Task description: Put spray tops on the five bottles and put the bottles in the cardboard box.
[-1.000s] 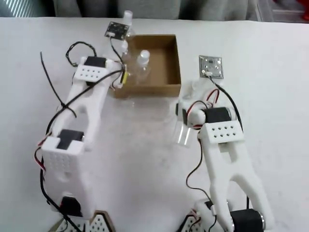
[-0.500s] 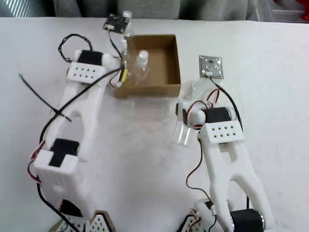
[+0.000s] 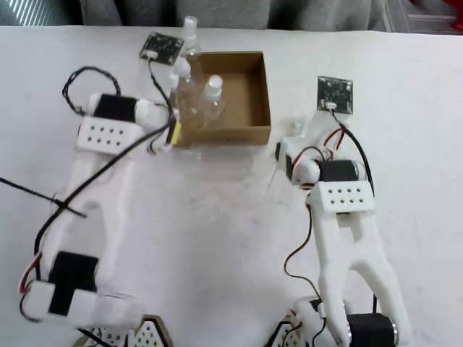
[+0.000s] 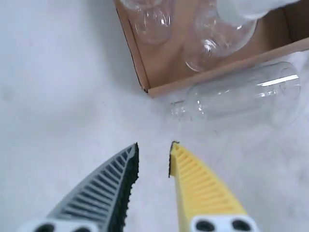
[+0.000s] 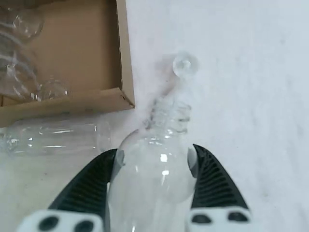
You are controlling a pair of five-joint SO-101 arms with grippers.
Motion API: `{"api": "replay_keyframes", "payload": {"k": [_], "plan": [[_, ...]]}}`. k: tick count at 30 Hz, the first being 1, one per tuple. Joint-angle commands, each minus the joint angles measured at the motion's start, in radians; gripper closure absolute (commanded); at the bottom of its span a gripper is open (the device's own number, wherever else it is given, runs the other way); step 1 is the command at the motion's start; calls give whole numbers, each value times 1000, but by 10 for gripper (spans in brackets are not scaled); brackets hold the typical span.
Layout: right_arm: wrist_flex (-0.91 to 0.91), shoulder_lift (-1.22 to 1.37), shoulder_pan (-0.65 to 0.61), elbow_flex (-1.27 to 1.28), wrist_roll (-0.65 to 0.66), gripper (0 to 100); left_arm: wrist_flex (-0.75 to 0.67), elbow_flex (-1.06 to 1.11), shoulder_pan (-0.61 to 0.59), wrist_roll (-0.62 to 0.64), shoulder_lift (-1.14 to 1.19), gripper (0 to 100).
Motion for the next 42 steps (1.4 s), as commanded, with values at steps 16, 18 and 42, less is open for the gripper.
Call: {"api": "replay_keyframes", "payload": {"k": [16,18,42], "plan": [[-495,-35,-2,51,12,981,-489,911,-33,110,-659,876],[-610,-35,-4,84,11,981,-514,984,-47,110,-711,876],[-1382,427,-111,-91,12,981,-683,1398,-99,103,-1127,876]]}}
